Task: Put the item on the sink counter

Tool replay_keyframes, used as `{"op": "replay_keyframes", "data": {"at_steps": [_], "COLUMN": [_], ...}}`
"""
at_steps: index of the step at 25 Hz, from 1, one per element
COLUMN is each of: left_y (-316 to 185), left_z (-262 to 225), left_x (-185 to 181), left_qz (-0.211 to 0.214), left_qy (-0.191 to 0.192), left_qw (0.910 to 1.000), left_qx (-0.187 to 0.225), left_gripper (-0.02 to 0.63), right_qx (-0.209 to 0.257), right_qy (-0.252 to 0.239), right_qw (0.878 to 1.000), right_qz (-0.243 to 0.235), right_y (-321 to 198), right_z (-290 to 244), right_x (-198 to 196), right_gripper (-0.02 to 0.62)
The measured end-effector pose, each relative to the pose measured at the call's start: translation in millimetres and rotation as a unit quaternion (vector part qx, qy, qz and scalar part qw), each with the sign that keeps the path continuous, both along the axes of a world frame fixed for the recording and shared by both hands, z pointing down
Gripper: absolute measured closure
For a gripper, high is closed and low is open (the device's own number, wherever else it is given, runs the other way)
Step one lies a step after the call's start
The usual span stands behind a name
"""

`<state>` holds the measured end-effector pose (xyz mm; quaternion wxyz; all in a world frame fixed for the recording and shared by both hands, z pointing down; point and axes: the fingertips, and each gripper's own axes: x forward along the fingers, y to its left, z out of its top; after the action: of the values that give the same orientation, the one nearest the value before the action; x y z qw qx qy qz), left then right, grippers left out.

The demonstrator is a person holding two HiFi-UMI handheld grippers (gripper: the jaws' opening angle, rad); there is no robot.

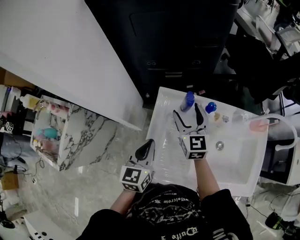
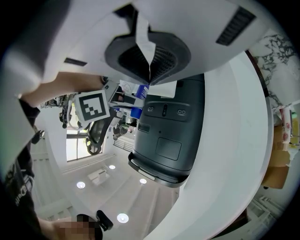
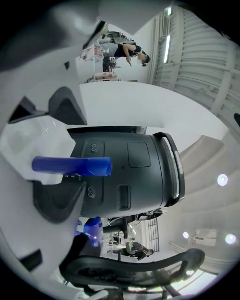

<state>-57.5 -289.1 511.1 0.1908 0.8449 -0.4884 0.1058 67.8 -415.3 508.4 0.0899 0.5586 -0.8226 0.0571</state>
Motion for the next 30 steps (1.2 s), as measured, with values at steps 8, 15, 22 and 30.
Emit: {"op": "replay_keyframes", "data": {"at_steps": [8,15,22,30], "left_y": [15.5,34.9,58.7,89.9], "left_z": [-22.9,-45.0,-54.5,-54.7], "left_x": [0.4,-2.7,-4.1,-3.0], "left_qz": [0.006,0.022,0.042,0.073], "left_qy": [0.029,0.045,0.044,0.037], "left_qw": [0.999,0.9965,0.9945,0.9927], "left_qx": [0.033,0.067,0.085,0.089], "left_gripper": [0.598,0.598,0.598,0.598], "right_qx": [0.039,0.053,0.046,0.031], "right_qy": [0.003,0.01,0.014,-0.003], "right_qw": [0.999,0.998,0.998,0.997], "right_qz": [-0.005,0.009,0.026,0.077], "right_y": [47.5,100.6,158.1,217.8], "right_z": [-49.6,-72.9,-69.6,-54.6], "right_x": [-6.3,-3.0,-2.8,12.8], "right_gripper": [0.242,0.242,0.242,0.247]}}
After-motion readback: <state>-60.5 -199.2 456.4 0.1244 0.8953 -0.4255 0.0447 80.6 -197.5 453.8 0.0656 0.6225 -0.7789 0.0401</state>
